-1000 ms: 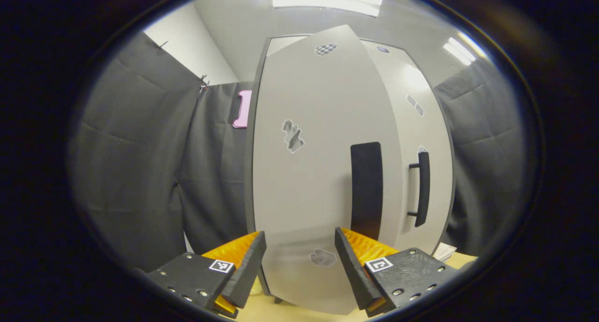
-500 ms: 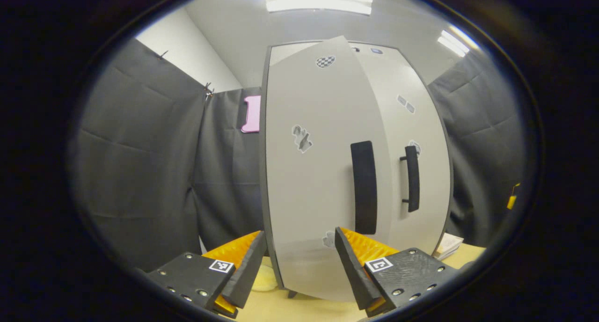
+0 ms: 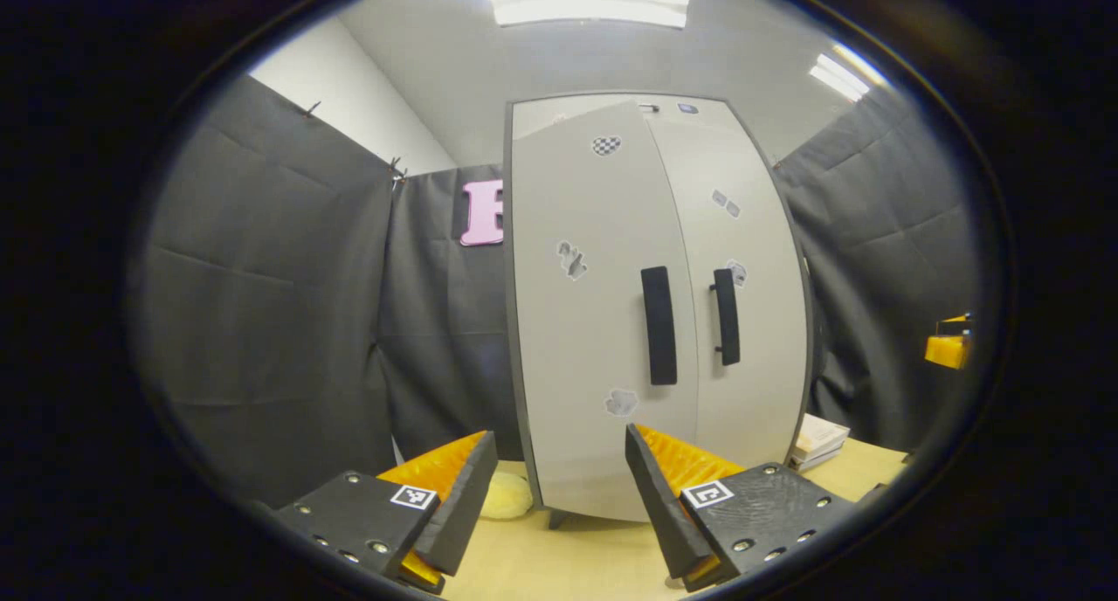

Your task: Grasp the bottle in the cabinet with the left hand and place it on the coaster, then close the right door with the right hand and the left door with the left hand.

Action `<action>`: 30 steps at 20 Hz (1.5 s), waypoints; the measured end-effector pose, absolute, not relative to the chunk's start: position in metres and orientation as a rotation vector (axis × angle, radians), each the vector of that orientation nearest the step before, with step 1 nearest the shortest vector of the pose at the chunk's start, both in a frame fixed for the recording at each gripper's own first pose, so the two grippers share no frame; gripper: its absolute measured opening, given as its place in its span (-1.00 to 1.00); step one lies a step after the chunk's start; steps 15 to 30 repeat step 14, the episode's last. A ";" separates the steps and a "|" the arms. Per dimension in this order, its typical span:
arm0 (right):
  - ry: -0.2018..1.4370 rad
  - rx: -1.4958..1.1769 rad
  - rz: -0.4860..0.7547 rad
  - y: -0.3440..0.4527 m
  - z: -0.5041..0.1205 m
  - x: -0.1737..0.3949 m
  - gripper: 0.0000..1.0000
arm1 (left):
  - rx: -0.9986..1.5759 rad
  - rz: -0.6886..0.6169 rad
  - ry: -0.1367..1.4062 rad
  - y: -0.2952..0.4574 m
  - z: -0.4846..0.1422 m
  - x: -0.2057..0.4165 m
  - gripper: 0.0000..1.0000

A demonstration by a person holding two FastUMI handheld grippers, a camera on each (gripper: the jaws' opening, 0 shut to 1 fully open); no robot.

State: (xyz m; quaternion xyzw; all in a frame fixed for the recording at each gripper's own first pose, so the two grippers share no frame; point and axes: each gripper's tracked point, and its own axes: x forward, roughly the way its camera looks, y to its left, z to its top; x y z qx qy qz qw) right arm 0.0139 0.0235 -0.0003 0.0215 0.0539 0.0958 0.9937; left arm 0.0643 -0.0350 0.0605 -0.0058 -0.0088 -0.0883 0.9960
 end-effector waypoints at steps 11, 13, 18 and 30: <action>0.102 0.047 0.171 0.043 0.006 -0.034 0.96 | -0.008 -0.194 0.018 0.000 0.042 0.009 0.72; 0.102 0.048 0.168 0.045 0.005 -0.038 0.96 | -0.013 -0.192 0.030 0.005 0.037 0.004 0.72; 0.102 0.049 0.168 0.046 0.006 -0.038 0.96 | -0.016 -0.191 0.035 0.007 0.035 0.003 0.73; 0.102 0.049 0.168 0.046 0.006 -0.038 0.96 | -0.016 -0.191 0.035 0.007 0.035 0.003 0.73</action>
